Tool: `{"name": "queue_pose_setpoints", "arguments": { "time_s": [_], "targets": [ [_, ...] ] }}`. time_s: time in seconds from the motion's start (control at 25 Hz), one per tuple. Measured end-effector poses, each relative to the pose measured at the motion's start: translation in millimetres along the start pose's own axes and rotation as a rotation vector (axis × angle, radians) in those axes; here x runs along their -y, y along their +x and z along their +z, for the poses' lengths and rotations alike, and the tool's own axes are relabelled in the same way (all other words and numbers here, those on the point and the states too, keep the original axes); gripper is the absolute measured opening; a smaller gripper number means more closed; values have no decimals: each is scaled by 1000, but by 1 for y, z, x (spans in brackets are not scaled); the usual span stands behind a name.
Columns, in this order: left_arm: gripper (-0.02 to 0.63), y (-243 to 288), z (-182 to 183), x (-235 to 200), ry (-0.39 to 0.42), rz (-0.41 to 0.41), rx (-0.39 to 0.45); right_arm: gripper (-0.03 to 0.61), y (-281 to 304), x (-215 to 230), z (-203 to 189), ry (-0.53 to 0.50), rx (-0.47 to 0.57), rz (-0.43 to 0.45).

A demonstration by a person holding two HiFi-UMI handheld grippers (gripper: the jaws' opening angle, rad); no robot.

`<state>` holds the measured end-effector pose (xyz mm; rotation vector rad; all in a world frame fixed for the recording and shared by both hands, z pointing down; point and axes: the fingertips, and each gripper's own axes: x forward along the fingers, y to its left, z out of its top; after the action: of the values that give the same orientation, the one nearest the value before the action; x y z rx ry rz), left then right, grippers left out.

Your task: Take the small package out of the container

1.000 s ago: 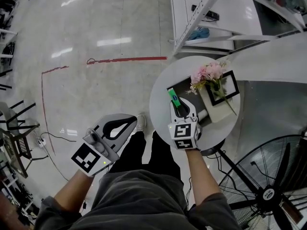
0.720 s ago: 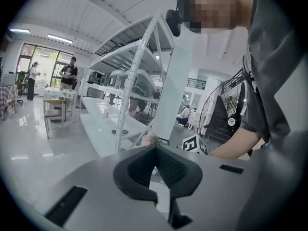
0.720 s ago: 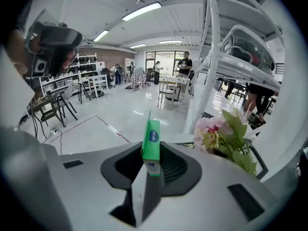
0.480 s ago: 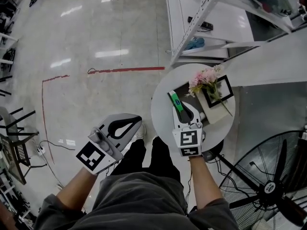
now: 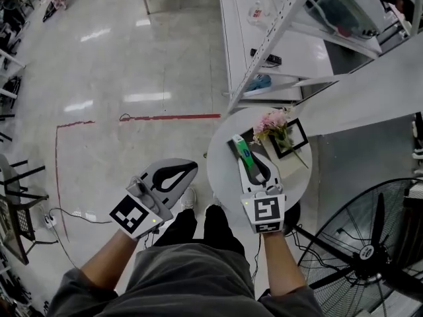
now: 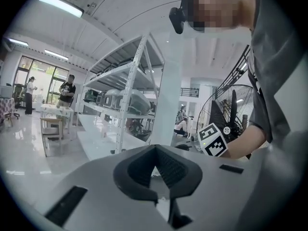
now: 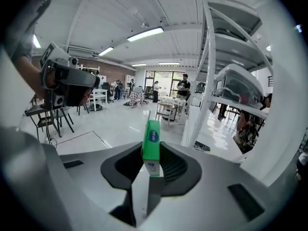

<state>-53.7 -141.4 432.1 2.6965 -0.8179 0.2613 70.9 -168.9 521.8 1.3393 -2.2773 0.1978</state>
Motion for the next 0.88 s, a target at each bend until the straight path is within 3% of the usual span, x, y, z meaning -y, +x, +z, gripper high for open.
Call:
{"name": "queue_pose_setpoints", "arguments": {
  "time_s": [0.4,0.88],
  "targets": [
    [14,-15,50,8,49,-17,96,104,-50,-2,77,-39,118,-41],
    [14,-21,94,19,118,-45,165,103,-90,3,128,-57,187,-96]
  ]
}}
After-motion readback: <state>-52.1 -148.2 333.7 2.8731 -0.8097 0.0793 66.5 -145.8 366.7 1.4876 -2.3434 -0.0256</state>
